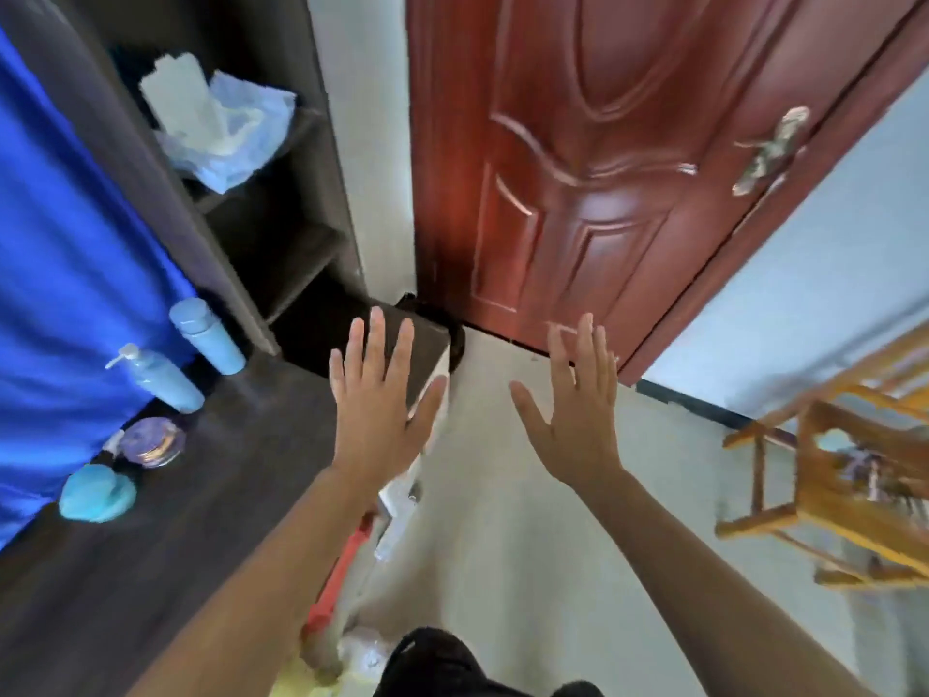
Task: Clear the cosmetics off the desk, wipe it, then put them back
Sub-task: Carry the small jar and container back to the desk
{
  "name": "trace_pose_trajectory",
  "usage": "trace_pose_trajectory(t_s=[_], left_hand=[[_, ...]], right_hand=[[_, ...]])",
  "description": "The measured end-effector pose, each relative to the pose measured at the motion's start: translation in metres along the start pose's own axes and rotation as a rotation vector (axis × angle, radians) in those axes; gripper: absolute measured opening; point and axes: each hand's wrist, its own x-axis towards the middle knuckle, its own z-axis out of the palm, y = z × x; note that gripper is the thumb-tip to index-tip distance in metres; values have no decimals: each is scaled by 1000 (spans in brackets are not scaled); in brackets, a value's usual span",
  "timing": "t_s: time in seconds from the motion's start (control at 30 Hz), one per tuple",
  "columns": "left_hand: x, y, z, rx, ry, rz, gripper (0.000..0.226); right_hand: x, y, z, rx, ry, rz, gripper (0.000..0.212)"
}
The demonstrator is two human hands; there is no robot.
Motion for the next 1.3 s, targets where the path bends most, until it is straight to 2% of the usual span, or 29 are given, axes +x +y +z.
trace_pose_trajectory(t_s=[0.13, 0.23, 0.33, 0.43, 0.63, 0.9, 1.1, 1.3], left_hand=[[20, 159, 48, -58, 36, 213, 69], [16, 268, 83, -73, -4, 377, 69], [5, 355, 118, -95, -83, 556, 67], [1, 419, 155, -116, -167, 661, 67], [25, 512, 248, -163, -341, 743, 70], [102, 646, 368, -191, -519, 762, 75], [139, 736, 435, -132, -621, 801, 77], [138, 794, 515, -69, -673, 742, 72]], right_hand=[[-47, 112, -118, -83, 113, 162, 75], [-87, 189, -190, -120, 209, 301, 75], [-124, 252, -242, -155, 280, 427, 75], [-152, 302, -273, -193, 291, 538, 74], [-183, 403, -298, -229, 249, 754, 73], [-157, 568, -327, -262, 109, 1018, 79], [-152, 666, -353, -289, 68, 1179, 79], [-173, 764, -357, -170, -5, 1244, 77]])
